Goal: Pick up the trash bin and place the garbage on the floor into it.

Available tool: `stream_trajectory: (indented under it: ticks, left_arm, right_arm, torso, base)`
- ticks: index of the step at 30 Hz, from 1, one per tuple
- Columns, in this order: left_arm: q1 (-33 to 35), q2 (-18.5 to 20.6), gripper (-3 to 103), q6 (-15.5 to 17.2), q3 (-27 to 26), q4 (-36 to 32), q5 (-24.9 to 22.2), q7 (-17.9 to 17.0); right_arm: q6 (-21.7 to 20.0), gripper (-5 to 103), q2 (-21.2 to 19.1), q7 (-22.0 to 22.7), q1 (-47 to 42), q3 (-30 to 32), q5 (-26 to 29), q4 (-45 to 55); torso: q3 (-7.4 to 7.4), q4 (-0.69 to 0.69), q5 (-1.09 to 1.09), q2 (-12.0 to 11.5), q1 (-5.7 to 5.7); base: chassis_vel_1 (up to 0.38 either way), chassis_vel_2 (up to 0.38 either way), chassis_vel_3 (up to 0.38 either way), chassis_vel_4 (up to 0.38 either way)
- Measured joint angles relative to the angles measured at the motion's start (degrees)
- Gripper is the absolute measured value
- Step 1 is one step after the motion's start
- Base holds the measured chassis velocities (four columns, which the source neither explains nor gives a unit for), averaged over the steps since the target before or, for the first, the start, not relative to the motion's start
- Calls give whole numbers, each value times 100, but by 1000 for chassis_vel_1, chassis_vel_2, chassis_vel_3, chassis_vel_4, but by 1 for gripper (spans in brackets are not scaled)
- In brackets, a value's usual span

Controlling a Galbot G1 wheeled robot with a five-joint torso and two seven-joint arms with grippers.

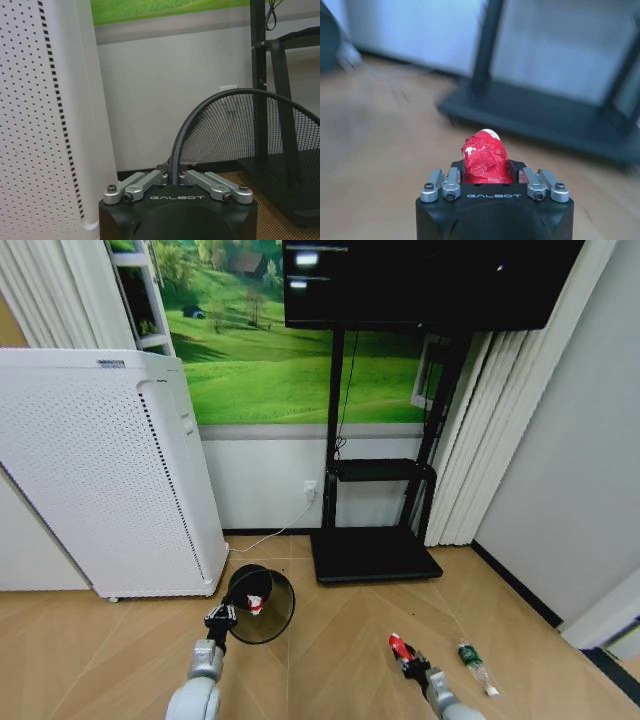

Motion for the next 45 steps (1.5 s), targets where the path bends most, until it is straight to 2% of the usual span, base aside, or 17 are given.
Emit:
stream_trajectory:
  ticks: [2, 4, 7, 8, 13, 14, 16, 17, 18, 22, 29, 38, 45]
  left_arm:
    - [-1, -1, 2, 1, 3, 0, 1, 0]
    - [-21, -19, 2, 22, 74, -24, 24, -1]
    - [-24, -19, 2, 23, 85, -26, 29, -2]
    - [-46, -19, 2, 27, 136, -26, 62, -3]
    - [-168, -22, 2, -35, 236, 75, 207, -12]
    - [-261, -34, 2, -59, 301, 143, 264, -34]
    - [-388, -78, 2, -40, 433, 207, 272, -36]
    - [-511, -124, 2, 50, 580, 248, 189, -51]
    - [-709, -238, 2, 96, 850, 387, 311, -73]
    - [-811, -362, 2, 133, 1174, 518, 341, -79]
    - [-720, -478, 2, 147, 1422, 616, 430, -86]
    - [-645, -566, 2, 110, 1476, 707, 575, -111]
    - [-639, -600, 2, 110, 1493, 644, 600, -115]
  right_arm:
    - [24, 45, -6, -34, -14, 16, 2, 52]
    - [221, 45, -71, -424, -186, 166, 123, 667]
    - [240, 45, -81, -494, -219, 190, 157, 784]
    - [287, 45, -111, -678, -303, 251, 245, 1099]
    - [438, 45, -144, -962, -455, 298, 302, 1623]
    - [525, 45, -145, -1087, -553, 300, 301, 1889]
    - [634, 45, -118, -1218, -626, 285, 283, 2153]
    - [677, 45, -83, -1274, -645, 239, 206, 2296]
    - [747, 45, -30, -1294, -558, 100, 113, 2399]
    - [770, 45, 17, -1295, -327, -66, 116, 2340]
    - [787, 45, 137, -1280, 95, -371, 137, 1945]
    - [787, 45, 396, -1241, 545, -841, 95, 1584]
    - [772, 45, 538, -1260, 663, -959, -32, 1444]
  torso:
    - [0, 0, 0, 0, 0]
    - [0, 1, -1, 1, 0]
    - [0, 0, -1, 1, 0]
    - [0, 2, -1, 1, 0]
    - [0, -2, -1, 1, -1]
    - [0, 2, -1, 2, -1]
    - [0, 1, -2, 2, -1]
    - [0, -2, 0, 2, -1]
    - [0, -1, -1, 1, -1]
    - [0, 0, -1, 2, -1]
    - [0, 0, 0, 1, -1]
    - [0, 0, 3, 1, -1]
    - [0, -2, 6, 1, -1]
  base:
    - [0, 0, 0, 0]
    - [0, 0, 0, 0]
    - [0, 0, 0, 0]
    - [0, 0, 0, 0]
    - [0, 0, 0, 0]
    - [0, 0, 0, 0]
    - [0, 0, 0, 0]
    - [0, 0, 0, 0]
    - [0, 0, 0, 0]
    - [0, 0, 0, 0]
    - [0, 0, 0, 0]
    - [0, 0, 0, 0]
    - [0, 0, 0, 0]
